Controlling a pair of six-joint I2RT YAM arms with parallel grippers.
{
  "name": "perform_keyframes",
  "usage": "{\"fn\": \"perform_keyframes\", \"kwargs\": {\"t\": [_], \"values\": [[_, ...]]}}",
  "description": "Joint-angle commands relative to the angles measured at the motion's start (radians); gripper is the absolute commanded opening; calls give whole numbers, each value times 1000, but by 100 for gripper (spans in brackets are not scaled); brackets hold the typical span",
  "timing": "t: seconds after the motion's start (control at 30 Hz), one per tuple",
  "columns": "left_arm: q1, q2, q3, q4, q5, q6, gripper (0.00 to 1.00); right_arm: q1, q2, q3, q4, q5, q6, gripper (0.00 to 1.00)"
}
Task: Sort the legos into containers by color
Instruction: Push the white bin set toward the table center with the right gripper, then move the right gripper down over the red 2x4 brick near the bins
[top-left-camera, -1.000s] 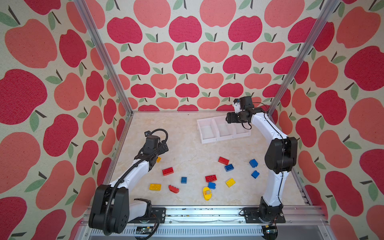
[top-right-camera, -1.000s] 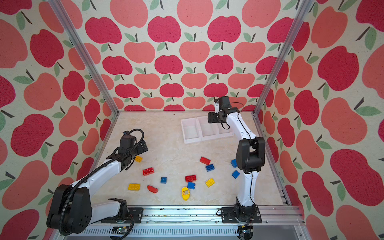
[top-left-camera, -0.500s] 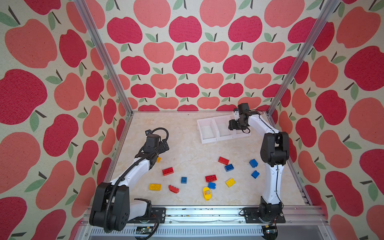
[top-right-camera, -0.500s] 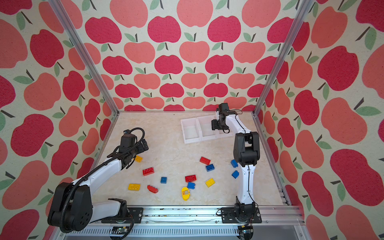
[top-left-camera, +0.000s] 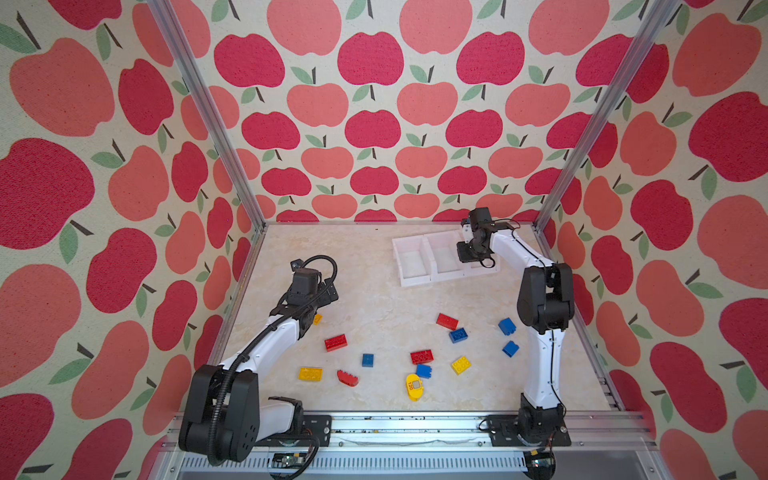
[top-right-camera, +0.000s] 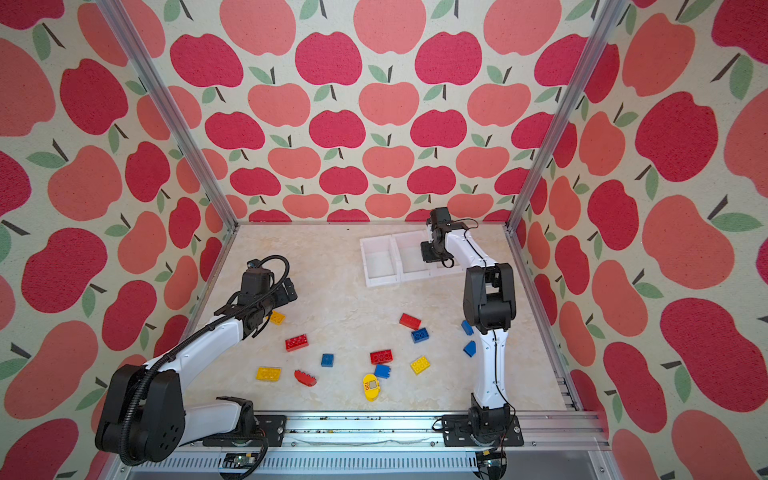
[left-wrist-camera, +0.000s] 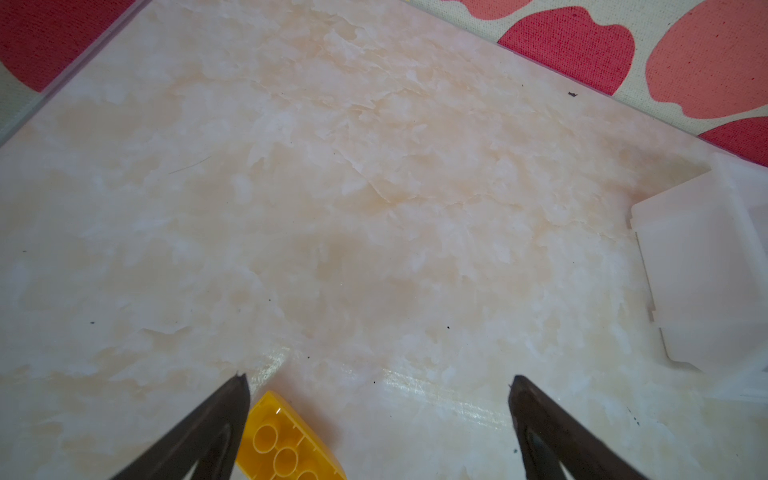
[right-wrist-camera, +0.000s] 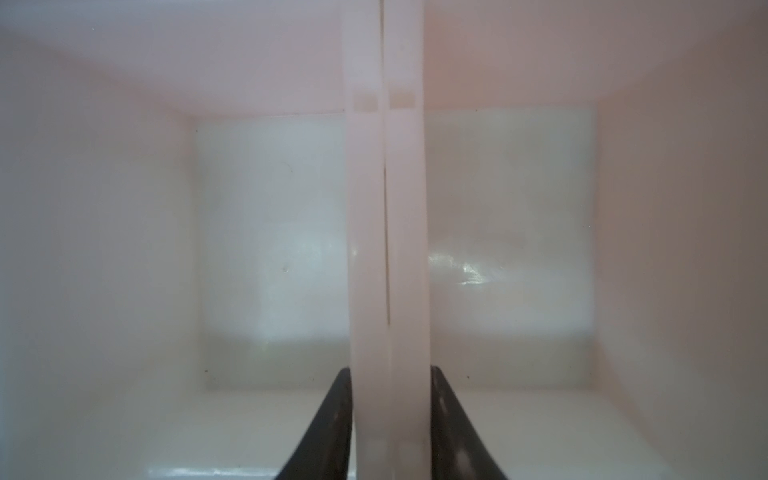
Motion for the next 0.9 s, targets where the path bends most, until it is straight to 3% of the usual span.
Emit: {"fn": "perform_keyframes", "kwargs": {"t": [0.0,0.37,0.87], "values": [[-6,0,22,-19,6,-17,99,19,15,25,-39,35,-9,25],[-6,-25,2,-20,2,-16,99,154,-64,-83,-63,97,111,10],[-10,-70,-24,-35,3,-26,99,394,-77,-98,-154,178,407,9]]}}
